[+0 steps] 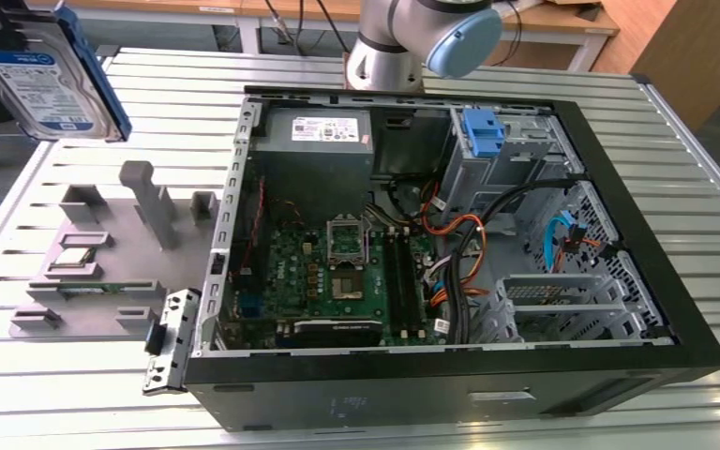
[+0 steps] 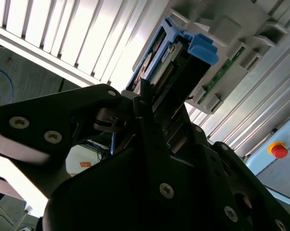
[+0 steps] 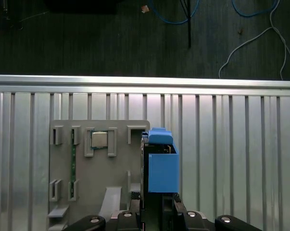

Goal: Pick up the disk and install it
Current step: 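Pick up the disk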

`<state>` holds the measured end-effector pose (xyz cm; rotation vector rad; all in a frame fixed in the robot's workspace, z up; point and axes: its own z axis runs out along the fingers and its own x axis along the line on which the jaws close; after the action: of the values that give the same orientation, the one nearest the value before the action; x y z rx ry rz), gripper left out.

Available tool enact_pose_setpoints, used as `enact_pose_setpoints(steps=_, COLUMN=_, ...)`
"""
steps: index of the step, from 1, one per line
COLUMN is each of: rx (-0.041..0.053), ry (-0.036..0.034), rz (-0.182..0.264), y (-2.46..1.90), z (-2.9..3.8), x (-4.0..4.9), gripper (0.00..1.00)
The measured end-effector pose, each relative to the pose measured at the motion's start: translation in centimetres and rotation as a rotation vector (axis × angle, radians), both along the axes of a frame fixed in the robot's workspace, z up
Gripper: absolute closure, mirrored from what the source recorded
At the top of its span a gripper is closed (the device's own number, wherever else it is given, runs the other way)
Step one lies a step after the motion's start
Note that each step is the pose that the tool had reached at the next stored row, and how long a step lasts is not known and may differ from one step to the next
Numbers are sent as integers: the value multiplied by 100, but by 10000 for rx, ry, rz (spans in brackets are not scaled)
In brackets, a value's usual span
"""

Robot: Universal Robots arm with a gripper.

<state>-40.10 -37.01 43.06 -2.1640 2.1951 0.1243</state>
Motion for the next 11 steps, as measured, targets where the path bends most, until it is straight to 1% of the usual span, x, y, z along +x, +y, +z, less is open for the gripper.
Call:
enact_pose_setpoints(steps=6, rx=0, ry=-18, rz=0, y=1, z=29, x=-9, gripper=65)
enact_pose_setpoints(steps=11, rx=0, ry=-32, rz=0, y=2, z=73, x=-12, gripper=65)
